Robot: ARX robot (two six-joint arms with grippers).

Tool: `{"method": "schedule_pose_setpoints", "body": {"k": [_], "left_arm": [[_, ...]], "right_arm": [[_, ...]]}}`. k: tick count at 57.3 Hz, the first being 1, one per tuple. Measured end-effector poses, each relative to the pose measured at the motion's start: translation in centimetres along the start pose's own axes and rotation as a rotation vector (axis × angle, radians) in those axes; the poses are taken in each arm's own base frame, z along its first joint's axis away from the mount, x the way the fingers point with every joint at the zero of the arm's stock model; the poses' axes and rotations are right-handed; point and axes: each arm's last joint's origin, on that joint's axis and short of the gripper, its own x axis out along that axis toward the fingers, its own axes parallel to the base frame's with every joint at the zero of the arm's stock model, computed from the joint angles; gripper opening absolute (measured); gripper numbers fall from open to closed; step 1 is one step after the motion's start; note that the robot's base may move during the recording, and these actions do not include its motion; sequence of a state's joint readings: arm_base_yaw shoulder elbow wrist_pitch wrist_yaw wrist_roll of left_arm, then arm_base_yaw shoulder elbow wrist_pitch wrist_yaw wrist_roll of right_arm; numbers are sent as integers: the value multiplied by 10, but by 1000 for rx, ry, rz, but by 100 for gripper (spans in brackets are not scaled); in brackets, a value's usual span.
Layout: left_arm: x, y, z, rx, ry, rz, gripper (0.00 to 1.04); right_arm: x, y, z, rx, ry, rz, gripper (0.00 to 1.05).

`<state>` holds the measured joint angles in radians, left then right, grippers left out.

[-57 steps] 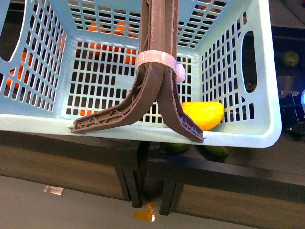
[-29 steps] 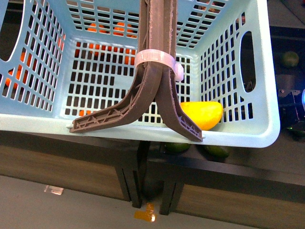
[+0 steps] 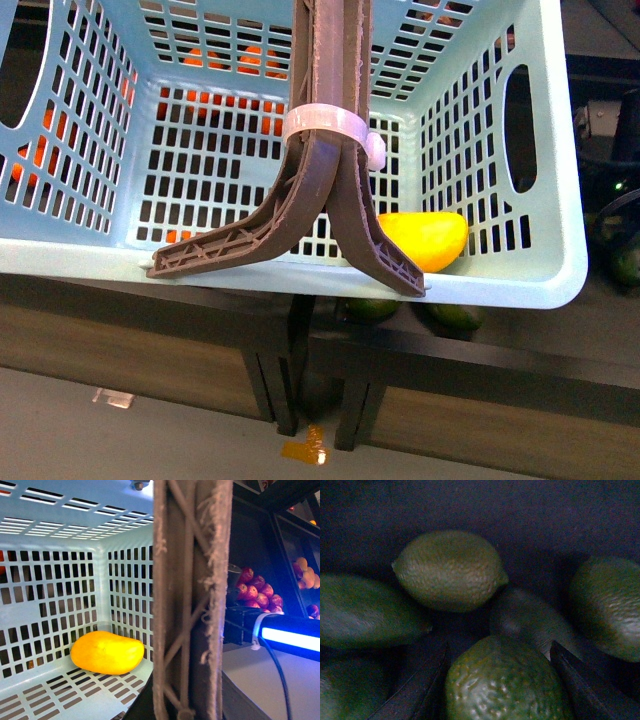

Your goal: Pick mango and avocado into basket

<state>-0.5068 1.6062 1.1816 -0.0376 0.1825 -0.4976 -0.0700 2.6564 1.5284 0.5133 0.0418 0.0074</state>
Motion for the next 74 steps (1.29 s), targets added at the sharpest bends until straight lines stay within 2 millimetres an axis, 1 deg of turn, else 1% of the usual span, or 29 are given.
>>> {"method": "schedule_pose_setpoints", "body": {"k": [3, 10, 20, 23, 28, 36, 41, 42, 45, 52, 59, 64, 74], "left_arm": [[0, 0, 0, 0, 0, 0, 6], [0, 0, 0, 0, 0, 0, 6], [0, 0, 0, 0, 0, 0, 6], [0, 0, 0, 0, 0, 0, 6], [0, 0, 0, 0, 0, 0, 6], [0, 0, 0, 0, 0, 0, 6], [0, 0, 0, 0, 0, 0, 6], [0, 0, 0, 0, 0, 0, 6], [0, 0, 0, 0, 0, 0, 6], [0, 0, 0, 0, 0, 0, 6], [0, 0, 0, 0, 0, 0, 6], [0, 0, 0, 0, 0, 0, 6], [0, 0, 0, 0, 0, 0, 6]], "right_arm": [[-10, -2, 10, 16, -23, 9, 54], [-42, -4, 39, 57, -89, 38, 54], [-101, -2, 81, 96, -197, 97, 54], [-122, 1, 94, 95, -233, 120, 54], [-150, 10, 108, 89, -276, 153, 54], [-198, 34, 127, 75, -331, 235, 54], [-222, 49, 130, 61, -350, 280, 54], [-231, 56, 131, 53, -358, 299, 54], [-246, 68, 131, 41, -366, 329, 54], [-268, 94, 125, 12, -372, 376, 54], [-277, 116, 115, -17, -349, 404, 54], [-280, 130, 103, -38, -315, 414, 54], [-283, 145, 91, -62, -291, 419, 54]]}}
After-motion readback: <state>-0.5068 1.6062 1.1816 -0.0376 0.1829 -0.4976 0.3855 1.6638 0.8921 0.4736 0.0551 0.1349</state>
